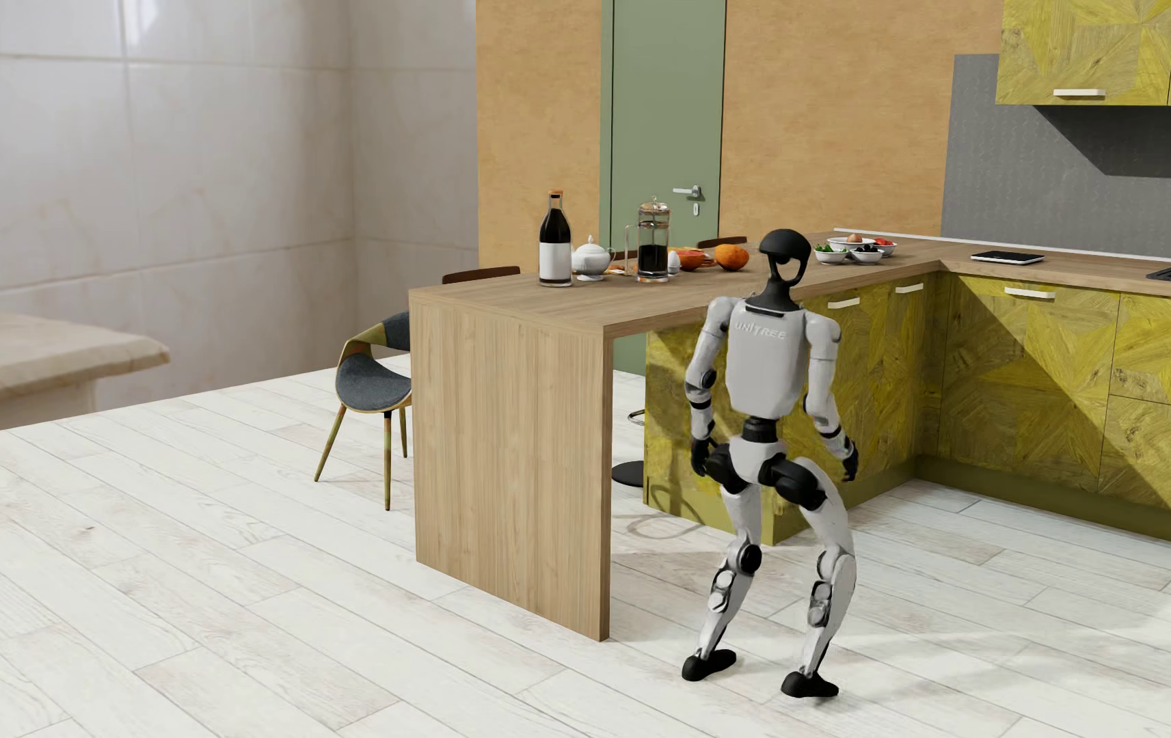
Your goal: Circle the corner
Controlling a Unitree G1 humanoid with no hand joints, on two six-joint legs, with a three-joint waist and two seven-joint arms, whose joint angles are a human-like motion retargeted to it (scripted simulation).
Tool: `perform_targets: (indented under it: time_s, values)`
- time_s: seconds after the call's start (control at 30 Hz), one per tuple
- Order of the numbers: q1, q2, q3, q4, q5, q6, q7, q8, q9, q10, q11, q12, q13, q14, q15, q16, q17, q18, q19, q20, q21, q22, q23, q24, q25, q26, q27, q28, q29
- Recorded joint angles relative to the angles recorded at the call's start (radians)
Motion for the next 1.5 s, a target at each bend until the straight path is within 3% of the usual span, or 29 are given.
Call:
perform_targets:
  time_s: [0.03, 0.07, 0.13, 0.17, 0.2, 0.27, 0.3, 0.37, 0.4, 0.43, 0.47, 0.5, 0.53, 0.57, 0.6, 0.63, 0.7, 0.73, 0.77, 0.8, 0.83, 0.87, 0.9, 0.97, 1.03, 1.13, 1.27, 1.37, 1.5]
  values:
    - [0.035, -0.006, -0.038, -0.017, -0.005, -0.039, -0.016, 0.001, 0.008, 0.012, -0.111, -0.047, 0.073, -0.024, -0.075, -0.052, -0.037, -0.003, 0.005, 0.023, -0.066, -0.073, 0.027, -0.021, -0.025, 0.002, 0.0, 0.016, 0.051]
    - [0.014, 0.032, -0.046, -0.015, -0.01, -0.048, -0.038, -0.024, 0.014, 0.124, -0.162, -0.105, 0.115, 0.005, -0.146, -0.098, -0.09, 0.003, -0.026, 0.012, -0.093, -0.079, 0.059, -0.036, -0.028, -0.016, 0.021, 0.008, 0.081]
    - [-0.101, 0.167, 0.013, 0.021, -0.01, -0.022, -0.013, -0.101, 0.019, 0.348, -0.224, -0.106, 0.075, 0.184, -0.211, -0.051, -0.123, 0.097, -0.034, -0.006, -0.079, -0.024, 0.052, -0.064, 0.031, -0.066, 0.143, -0.12, 0.057]
    - [-0.157, 0.234, 0.055, 0.037, -0.016, -0.009, 0.036, -0.137, 0.025, 0.327, -0.258, -0.066, 0.01, 0.187, -0.225, -0.036, -0.096, 0.1, -0.024, 0.034, -0.066, -0.066, -0.016, -0.055, 0.071, -0.064, 0.21, -0.174, 0.023]
    - [-0.186, 0.239, 0.075, 0.055, -0.03, 0.005, 0.082, -0.158, 0.035, 0.214, -0.158, -0.039, -0.071, 0.151, -0.18, -0.014, -0.042, 0.105, 0.0, 0.005, -0.04, -0.083, -0.069, -0.026, 0.1, -0.058, 0.235, -0.187, -0.015]
    - [-0.051, 0.061, 0.051, 0.025, 0.014, -0.009, 0.052, -0.053, 0.034, 0.041, 0.171, -0.003, -0.156, 0.004, 0.163, 0.032, 0.026, 0.05, 0.049, -0.055, -0.001, 0.051, -0.001, 0.048, 0.11, -0.063, 0.151, -0.146, -0.05]
    - [0.019, -0.014, 0.015, 0.004, 0.048, -0.031, 0.021, -0.019, 0.041, -0.004, 0.156, 0.008, -0.103, -0.017, 0.118, 0.005, 0.018, 0.046, 0.067, -0.038, -0.01, 0.046, -0.001, 0.064, 0.104, -0.045, 0.093, -0.109, -0.051]
    - [0.054, -0.144, -0.026, -0.037, 0.066, -0.093, -0.008, -0.027, 0.065, 0.103, -0.09, -0.039, 0.016, 0.021, 0.034, -0.013, -0.045, 0.058, 0.092, -0.014, -0.036, -0.038, -0.035, 0.078, 0.066, 0.027, 0.035, -0.007, -0.036]
    - [-0.003, -0.148, -0.024, -0.045, 0.079, -0.114, -0.007, -0.04, 0.067, 0.289, -0.233, -0.057, 0.034, 0.136, 0.127, -0.043, -0.087, 0.07, 0.086, 0.001, -0.065, -0.096, 0.047, 0.074, 0.044, 0.058, -0.014, 0.027, -0.023]
    - [-0.095, -0.126, 0.002, -0.033, 0.107, -0.093, -0.008, -0.032, 0.065, 0.449, -0.198, -0.065, 0.003, 0.349, 0.086, -0.039, -0.116, 0.085, -0.042, -0.007, -0.116, -0.076, 0.082, 0.081, 0.034, 0.063, -0.012, 0.017, -0.024]
    - [-0.188, -0.08, 0.007, -0.024, 0.132, -0.059, -0.023, -0.037, 0.067, 0.5, -0.22, -0.039, -0.05, 0.407, 0.036, -0.027, -0.119, 0.036, -0.165, 0.024, -0.129, -0.068, 0.069, 0.101, 0.033, 0.055, 0.019, -0.025, -0.038]
    - [-0.267, -0.036, 0.024, -0.009, 0.146, -0.019, -0.058, -0.045, 0.073, 0.425, -0.264, 0.004, -0.097, 0.263, 0.03, -0.03, -0.096, -0.009, -0.113, 0.061, -0.119, -0.057, -0.004, 0.14, 0.04, 0.032, 0.072, -0.077, -0.052]
    - [-0.301, 0.002, 0.031, 0.022, 0.15, 0.008, -0.089, -0.039, 0.079, 0.254, -0.295, 0.026, -0.132, 0.153, 0.021, -0.029, -0.07, -0.007, -0.074, 0.081, -0.084, -0.051, -0.006, 0.198, 0.043, 0.012, 0.085, -0.127, -0.049]
    - [-0.283, 0.028, 0.021, 0.07, 0.168, 0.031, -0.11, -0.02, 0.079, 0.045, -0.301, 0.021, -0.149, 0.202, 0.017, -0.029, -0.038, -0.008, -0.093, 0.058, -0.037, -0.021, 0.028, 0.257, 0.04, -0.005, 0.081, -0.169, -0.033]
    - [-0.229, 0.032, -0.013, 0.07, 0.152, 0.015, -0.081, -0.006, 0.101, -0.02, -0.257, -0.032, -0.141, 0.265, 0.012, -0.006, -0.001, -0.062, -0.138, 0.016, -0.017, 0.019, 0.034, 0.295, 0.034, -0.018, 0.086, -0.212, -0.004]
    - [-0.206, 0.036, -0.06, 0.058, 0.143, -0.008, -0.067, -0.008, 0.112, -0.025, -0.254, -0.075, -0.103, 0.248, -0.007, 0.009, -0.003, -0.055, -0.18, 0.019, -0.019, -0.026, 0.03, 0.298, 0.028, -0.032, 0.082, -0.236, 0.04]
    - [-0.164, 0.059, -0.137, 0.045, 0.133, -0.057, -0.046, -0.016, 0.117, -0.035, -0.266, -0.157, -0.017, 0.227, -0.056, -0.018, -0.047, -0.049, -0.235, 0.007, -0.058, -0.052, 0.033, 0.237, 0.013, -0.11, 0.089, -0.206, 0.129]
    - [-0.154, 0.083, -0.149, 0.045, 0.131, -0.081, -0.041, -0.01, 0.116, -0.032, -0.291, -0.179, 0.007, 0.248, -0.055, -0.026, -0.066, -0.049, -0.198, 0.003, -0.066, -0.06, 0.036, 0.182, 0.011, -0.167, 0.111, -0.18, 0.154]
    - [-0.155, 0.118, -0.15, 0.047, 0.128, -0.091, -0.041, -0.01, 0.114, -0.019, -0.341, -0.187, 0.027, 0.287, -0.039, -0.039, -0.085, -0.016, -0.107, 0.002, -0.091, -0.07, 0.021, 0.123, 0.018, -0.217, 0.138, -0.157, 0.163]
    - [-0.161, 0.142, -0.142, 0.055, 0.13, -0.089, -0.034, -0.02, 0.098, -0.024, -0.38, -0.181, 0.05, 0.312, -0.032, -0.028, -0.085, 0.085, -0.067, -0.003, -0.112, -0.073, 0.006, 0.072, 0.033, -0.252, 0.152, -0.147, 0.151]
    - [-0.138, 0.146, -0.13, 0.064, 0.141, -0.082, -0.038, -0.026, 0.087, -0.077, -0.365, -0.157, 0.038, 0.28, -0.01, -0.025, -0.049, 0.168, -0.091, 0.018, -0.097, -0.066, -0.002, 0.048, 0.049, -0.259, 0.173, -0.147, 0.122]
    - [-0.111, 0.135, -0.12, 0.072, 0.148, -0.075, -0.054, -0.03, 0.071, -0.128, -0.331, -0.139, 0.004, 0.256, 0.002, -0.009, -0.016, 0.067, -0.138, 0.017, -0.066, -0.048, -0.011, 0.044, 0.065, -0.241, 0.2, -0.148, 0.09]
    - [-0.096, 0.129, -0.102, 0.064, 0.133, -0.076, -0.058, -0.033, 0.055, -0.159, -0.309, -0.142, -0.02, 0.27, -0.013, -0.005, -0.024, -0.074, -0.168, 0.011, -0.024, -0.033, -0.026, 0.048, 0.08, -0.198, 0.215, -0.148, 0.064]
    - [-0.088, 0.172, -0.084, 0.041, 0.112, -0.067, -0.05, -0.011, 0.029, -0.164, -0.369, -0.097, -0.034, 0.266, -0.068, -0.037, -0.037, -0.065, -0.112, 0.001, -0.068, -0.04, -0.004, 0.048, 0.1, -0.115, 0.187, -0.125, 0.045]
    - [-0.067, 0.194, -0.067, 0.044, 0.116, -0.046, -0.049, -0.009, 0.033, -0.191, -0.4, -0.091, -0.015, 0.281, -0.051, -0.031, -0.049, -0.065, -0.12, 0.021, -0.061, -0.032, -0.012, 0.068, 0.116, -0.071, 0.186, -0.113, 0.047]
    - [-0.043, 0.209, -0.094, 0.049, 0.12, -0.028, -0.038, 0.001, 0.042, -0.237, -0.44, -0.103, -0.005, 0.311, -0.018, -0.021, -0.044, -0.065, -0.12, 0.029, -0.079, -0.026, -0.002, 0.076, 0.128, -0.069, 0.2, -0.106, 0.074]
    - [-0.046, 0.208, -0.08, 0.052, 0.123, -0.03, -0.048, -0.01, 0.012, -0.239, -0.437, -0.081, -0.001, 0.317, -0.018, -0.037, -0.056, -0.072, -0.127, 0.046, -0.066, -0.03, -0.016, 0.079, 0.071, -0.09, 0.169, -0.135, 0.139]
    - [-0.046, 0.214, -0.06, 0.051, 0.12, -0.031, -0.054, -0.018, 0.0, -0.226, -0.43, -0.072, -0.001, 0.311, -0.024, -0.048, -0.059, -0.072, -0.127, 0.023, -0.065, -0.035, -0.021, 0.086, 0.047, -0.042, 0.128, -0.157, 0.165]
    - [-0.047, 0.214, -0.079, 0.061, 0.129, -0.043, -0.046, -0.012, 0.019, -0.233, -0.447, -0.087, -0.008, 0.323, -0.004, -0.024, -0.029, -0.072, -0.126, 0.028, -0.048, -0.025, -0.013, 0.079, 0.091, -0.022, 0.17, -0.149, 0.157]
